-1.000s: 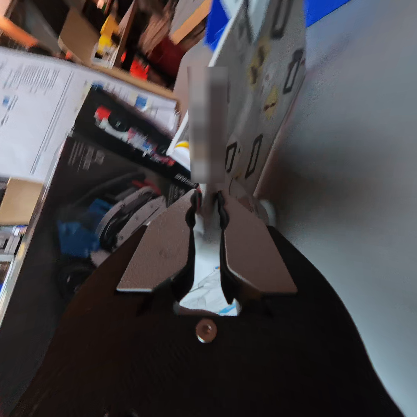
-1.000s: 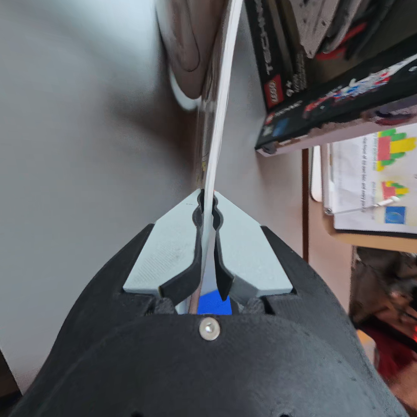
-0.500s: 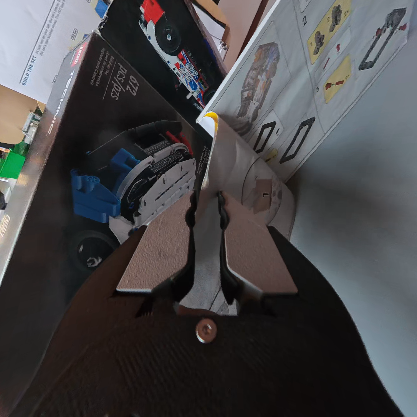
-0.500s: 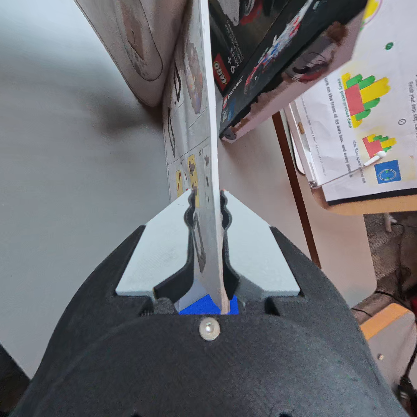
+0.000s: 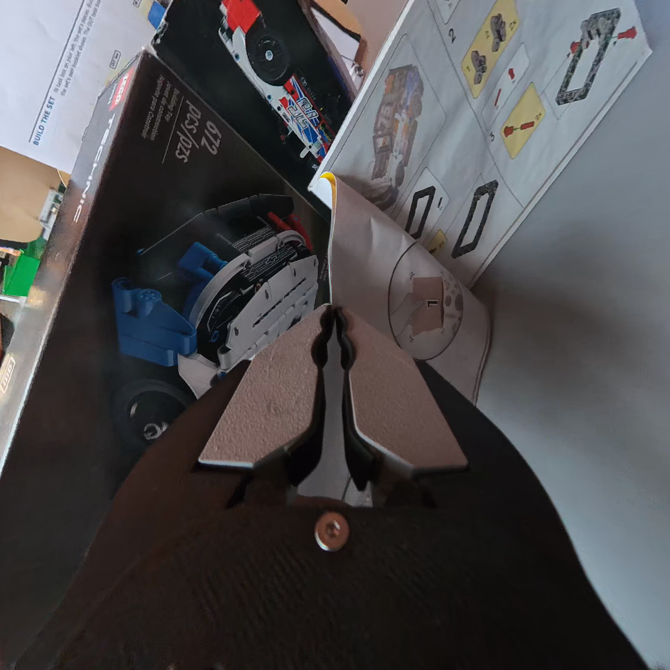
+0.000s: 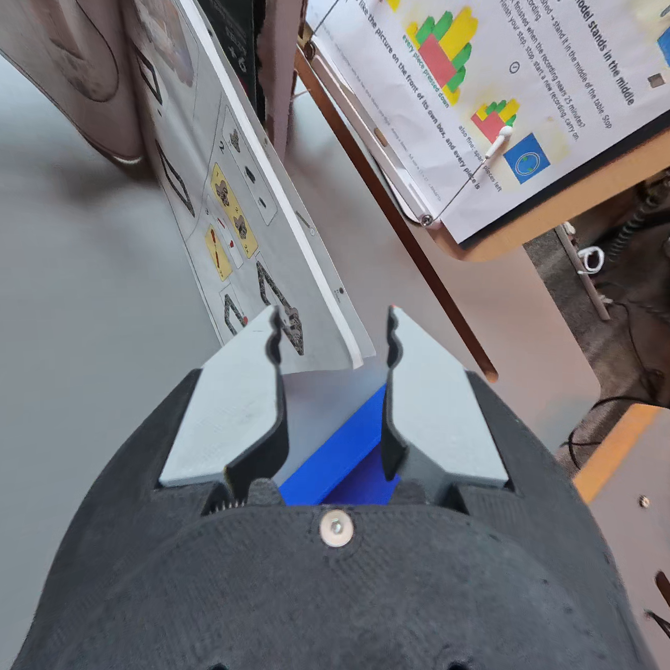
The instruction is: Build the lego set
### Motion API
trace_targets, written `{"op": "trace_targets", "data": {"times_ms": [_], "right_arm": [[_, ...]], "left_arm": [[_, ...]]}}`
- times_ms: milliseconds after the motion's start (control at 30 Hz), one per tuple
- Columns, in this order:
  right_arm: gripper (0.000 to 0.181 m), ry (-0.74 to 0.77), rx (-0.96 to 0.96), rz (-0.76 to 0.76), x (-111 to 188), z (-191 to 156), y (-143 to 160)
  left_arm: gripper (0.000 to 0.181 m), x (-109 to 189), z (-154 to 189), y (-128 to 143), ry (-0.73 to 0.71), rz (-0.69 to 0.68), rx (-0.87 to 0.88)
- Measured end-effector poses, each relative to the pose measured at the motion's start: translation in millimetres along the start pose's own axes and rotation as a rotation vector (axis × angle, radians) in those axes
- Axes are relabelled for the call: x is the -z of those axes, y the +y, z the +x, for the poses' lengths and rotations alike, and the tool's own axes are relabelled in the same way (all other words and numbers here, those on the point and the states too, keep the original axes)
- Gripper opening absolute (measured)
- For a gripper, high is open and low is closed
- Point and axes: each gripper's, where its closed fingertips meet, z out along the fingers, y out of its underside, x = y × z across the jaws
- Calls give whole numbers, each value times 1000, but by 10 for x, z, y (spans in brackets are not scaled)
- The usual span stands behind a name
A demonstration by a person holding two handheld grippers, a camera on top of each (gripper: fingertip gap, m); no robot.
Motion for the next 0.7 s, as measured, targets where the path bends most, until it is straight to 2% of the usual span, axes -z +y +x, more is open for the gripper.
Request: {"op": "trace_targets", "data": {"times_ms": [33,133,200,300,367,433,567,700], "right_arm": [[66,-15,-10,10,-12,10,5],[74,-103,-45,33,-75,-36,53],[72,-111,-71,12,-163,-10,145],[43,-141,-85,21,-260,-72,197],[23,-230,-121,11,-243,-222,207],[3,-311,-129,9,-119,-383,213],[2,-460,-130,-70,345,-713,335],[2,-619,-149,-172,680,-979,536]], "left_arm": [[0,10,17,-12,7,8,-9],[0,46,58,-35,27,33,-31],[0,56,64,-28,25,41,-39],[0,56,61,-16,22,46,-29],[0,66,70,-21,32,50,-3],[0,109,118,-49,76,50,51],[0,305,317,-152,209,32,52],[0,484,573,-306,432,7,68]]}}
